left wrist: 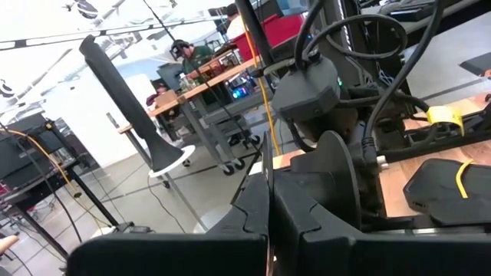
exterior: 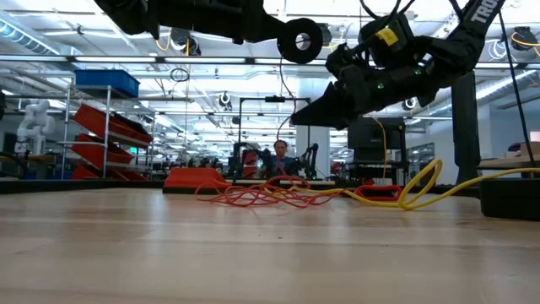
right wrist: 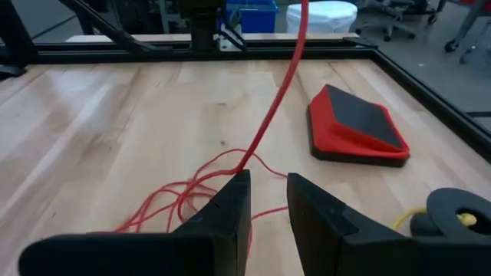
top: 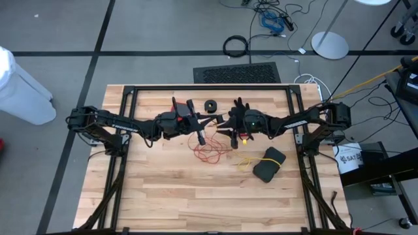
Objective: Coil cords
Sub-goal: Coil the red wire onto spool
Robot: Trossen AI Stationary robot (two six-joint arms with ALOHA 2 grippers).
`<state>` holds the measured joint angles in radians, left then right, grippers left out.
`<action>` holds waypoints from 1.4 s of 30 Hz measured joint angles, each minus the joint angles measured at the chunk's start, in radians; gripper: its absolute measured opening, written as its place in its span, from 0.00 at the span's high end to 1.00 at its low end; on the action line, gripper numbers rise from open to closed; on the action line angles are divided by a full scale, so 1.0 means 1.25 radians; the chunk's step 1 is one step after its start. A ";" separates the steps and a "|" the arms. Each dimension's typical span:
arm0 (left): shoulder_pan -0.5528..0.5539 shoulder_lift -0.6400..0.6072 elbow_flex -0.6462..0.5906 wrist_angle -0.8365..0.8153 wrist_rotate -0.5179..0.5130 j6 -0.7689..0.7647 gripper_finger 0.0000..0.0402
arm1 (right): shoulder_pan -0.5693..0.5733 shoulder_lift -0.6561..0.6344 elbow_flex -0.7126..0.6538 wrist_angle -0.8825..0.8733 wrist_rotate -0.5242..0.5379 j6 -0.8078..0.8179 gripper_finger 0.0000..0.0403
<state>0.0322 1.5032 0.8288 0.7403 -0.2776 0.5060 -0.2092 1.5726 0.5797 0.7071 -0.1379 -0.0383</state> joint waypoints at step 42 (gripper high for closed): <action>0.000 0.000 0.000 0.002 0.010 -0.001 1.00 | -0.001 0.000 0.000 0.031 0.006 0.023 0.86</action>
<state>0.0326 1.5032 0.8288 0.7422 -0.2649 0.5049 -0.2100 1.5726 0.5797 0.7453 -0.1307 -0.0092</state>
